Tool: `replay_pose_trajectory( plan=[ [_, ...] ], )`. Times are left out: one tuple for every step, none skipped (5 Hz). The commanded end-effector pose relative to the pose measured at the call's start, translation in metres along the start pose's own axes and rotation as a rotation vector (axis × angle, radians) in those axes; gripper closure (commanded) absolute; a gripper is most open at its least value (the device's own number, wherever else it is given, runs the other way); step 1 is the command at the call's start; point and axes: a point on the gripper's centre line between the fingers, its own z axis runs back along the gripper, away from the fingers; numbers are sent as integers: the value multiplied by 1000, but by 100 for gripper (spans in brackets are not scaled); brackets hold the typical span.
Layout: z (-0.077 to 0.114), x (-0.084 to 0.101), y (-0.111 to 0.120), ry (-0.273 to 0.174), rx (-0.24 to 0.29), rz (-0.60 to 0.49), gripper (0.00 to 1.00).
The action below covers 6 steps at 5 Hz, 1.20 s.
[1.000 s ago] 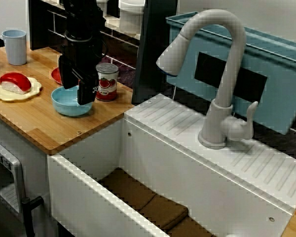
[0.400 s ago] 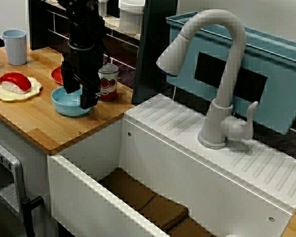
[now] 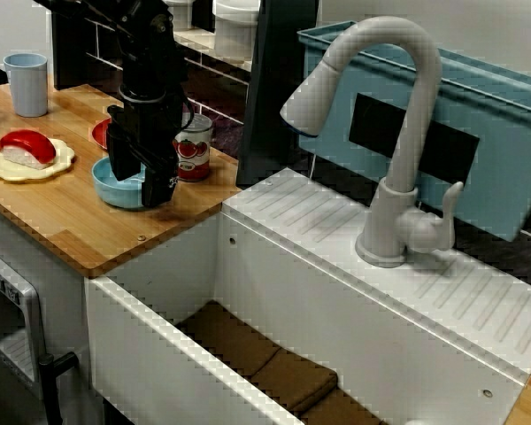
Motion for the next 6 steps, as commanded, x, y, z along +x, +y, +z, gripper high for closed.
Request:
replay_pose_trajectory(
  plan=[
    [4,7,-2,-42,14,7,100],
    [0,4,0,-56,16,8,100],
    [-1,1,1,-46,21,8,100],
    [0,4,8,-28,15,17,100],
    [6,10,21,-28,10,21,100],
    [15,15,39,-52,-5,27,100]
  ],
)
